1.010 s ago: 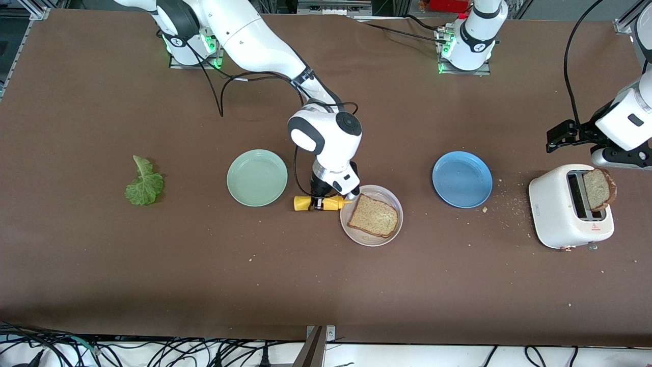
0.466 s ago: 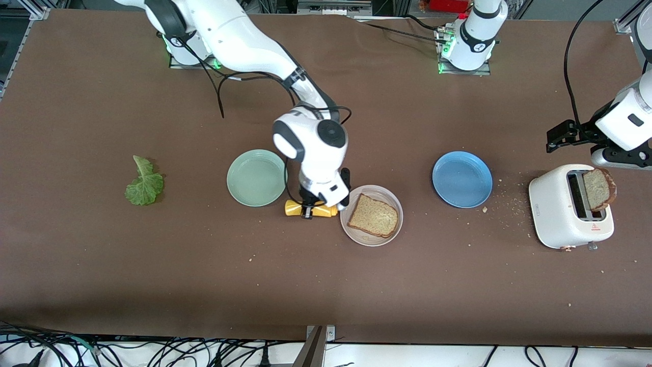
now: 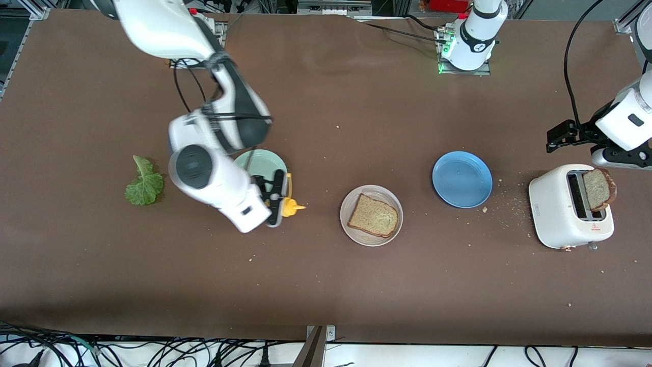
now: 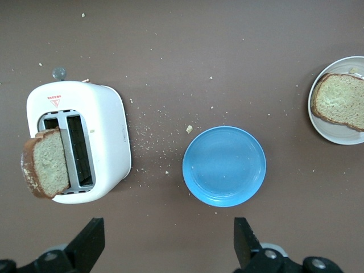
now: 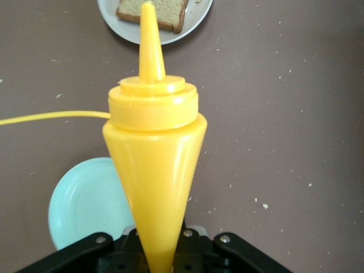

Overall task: Make sandwich in beige plate with both arms
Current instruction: 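Carry the yellow bottle back beside the lettuce leaf, then set the bottle down and open the right gripper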

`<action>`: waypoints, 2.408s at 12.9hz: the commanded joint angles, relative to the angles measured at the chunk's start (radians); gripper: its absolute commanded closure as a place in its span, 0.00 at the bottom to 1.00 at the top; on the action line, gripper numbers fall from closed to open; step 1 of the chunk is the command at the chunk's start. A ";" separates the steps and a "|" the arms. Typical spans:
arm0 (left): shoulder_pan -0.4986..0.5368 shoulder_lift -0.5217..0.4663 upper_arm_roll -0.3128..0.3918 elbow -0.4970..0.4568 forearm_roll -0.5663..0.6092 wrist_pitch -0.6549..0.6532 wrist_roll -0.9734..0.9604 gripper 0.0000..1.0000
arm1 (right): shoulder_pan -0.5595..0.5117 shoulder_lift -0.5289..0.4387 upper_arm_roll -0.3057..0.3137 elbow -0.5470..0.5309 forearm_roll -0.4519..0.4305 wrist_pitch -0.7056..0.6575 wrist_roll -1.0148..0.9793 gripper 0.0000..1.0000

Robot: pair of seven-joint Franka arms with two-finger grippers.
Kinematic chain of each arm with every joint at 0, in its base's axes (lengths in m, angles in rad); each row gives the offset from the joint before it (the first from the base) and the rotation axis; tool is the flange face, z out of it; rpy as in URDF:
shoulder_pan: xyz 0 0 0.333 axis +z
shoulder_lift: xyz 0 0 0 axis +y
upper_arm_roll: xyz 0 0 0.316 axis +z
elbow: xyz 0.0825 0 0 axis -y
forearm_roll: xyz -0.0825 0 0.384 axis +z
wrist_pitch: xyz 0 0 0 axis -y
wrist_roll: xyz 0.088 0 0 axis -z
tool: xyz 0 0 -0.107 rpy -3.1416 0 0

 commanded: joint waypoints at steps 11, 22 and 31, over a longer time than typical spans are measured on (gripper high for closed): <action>0.003 -0.005 0.002 0.014 -0.018 -0.020 0.017 0.00 | -0.507 -0.231 -0.043 -0.872 0.730 -0.328 -1.044 1.00; 0.003 -0.005 0.002 0.014 -0.018 -0.020 0.017 0.00 | -0.561 -0.034 -0.069 -0.910 0.734 -0.239 -1.601 1.00; 0.003 -0.005 0.004 0.014 -0.016 -0.020 0.016 0.00 | -0.559 0.031 -0.067 -0.883 0.770 -0.225 -1.644 1.00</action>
